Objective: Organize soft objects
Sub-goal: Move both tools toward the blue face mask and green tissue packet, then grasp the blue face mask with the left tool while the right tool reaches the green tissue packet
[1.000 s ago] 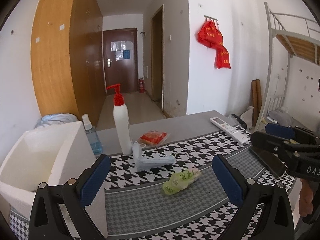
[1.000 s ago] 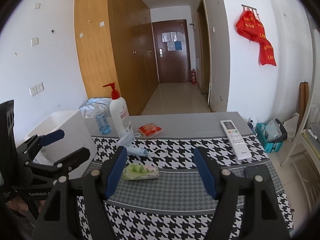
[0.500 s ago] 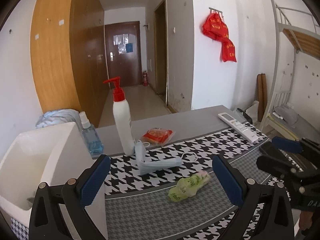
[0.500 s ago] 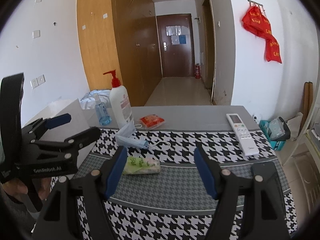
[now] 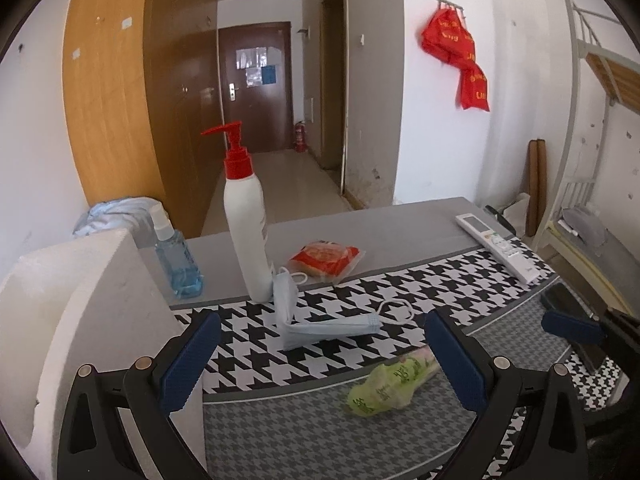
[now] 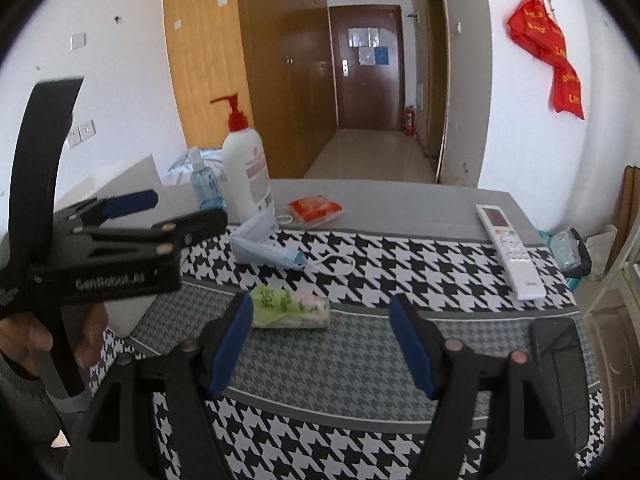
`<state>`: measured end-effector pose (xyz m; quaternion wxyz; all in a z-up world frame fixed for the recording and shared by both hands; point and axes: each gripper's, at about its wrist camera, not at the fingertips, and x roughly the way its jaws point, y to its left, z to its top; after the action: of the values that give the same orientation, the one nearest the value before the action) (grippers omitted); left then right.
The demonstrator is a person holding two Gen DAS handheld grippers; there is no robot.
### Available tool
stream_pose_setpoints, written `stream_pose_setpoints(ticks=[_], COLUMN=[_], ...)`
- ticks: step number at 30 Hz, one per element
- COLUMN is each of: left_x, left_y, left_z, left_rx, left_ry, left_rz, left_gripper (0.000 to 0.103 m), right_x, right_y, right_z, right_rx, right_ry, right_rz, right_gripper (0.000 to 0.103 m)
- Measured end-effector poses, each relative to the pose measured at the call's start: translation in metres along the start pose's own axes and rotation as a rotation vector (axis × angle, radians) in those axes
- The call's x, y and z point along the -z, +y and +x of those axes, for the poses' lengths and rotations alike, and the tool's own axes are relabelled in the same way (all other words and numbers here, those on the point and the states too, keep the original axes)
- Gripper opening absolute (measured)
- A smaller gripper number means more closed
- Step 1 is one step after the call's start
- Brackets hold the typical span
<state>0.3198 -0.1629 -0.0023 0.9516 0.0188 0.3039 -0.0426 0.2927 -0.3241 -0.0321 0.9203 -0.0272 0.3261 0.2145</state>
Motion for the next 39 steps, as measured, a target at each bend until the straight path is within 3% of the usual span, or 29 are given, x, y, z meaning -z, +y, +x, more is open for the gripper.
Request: stream_pose_setpoints(ticks=[17, 24, 30, 32, 39], left_x=[0.003, 0.007, 0.008, 0.009, 0.011], left_y=[0.01, 0.02, 0.024, 0.026, 0.037], left_z=[0.04, 0.066, 0.083, 0.09, 0.106], left_rx=[-0.025, -0.073, -0.086, -0.078, -0.076], left_ry=[0.072, 0.108, 0.144, 0.163, 0.195], left_rz=[-0.033, -0.078, -0.084, -0.088, -0.135], left_gripper=[0.102, 0.1, 0.095, 0.088, 0.076], right_x=[0.003, 0.002, 0.003, 0.004, 0.007], right_y=[0.002, 0.002, 0.002, 0.001, 0.0], right_z=[0.028, 0.038, 0.043, 0.044, 0.055], right_rx=[-0.029, -0.048, -0.06, -0.063, -0.075], right_ry=[0.069, 0.091, 0.095, 0.096, 0.124], right_rz=[-0.024, -0.023, -0.02, -0.018, -0.016], right_gripper=[0.084, 0.084, 0.084, 0.084, 0.084])
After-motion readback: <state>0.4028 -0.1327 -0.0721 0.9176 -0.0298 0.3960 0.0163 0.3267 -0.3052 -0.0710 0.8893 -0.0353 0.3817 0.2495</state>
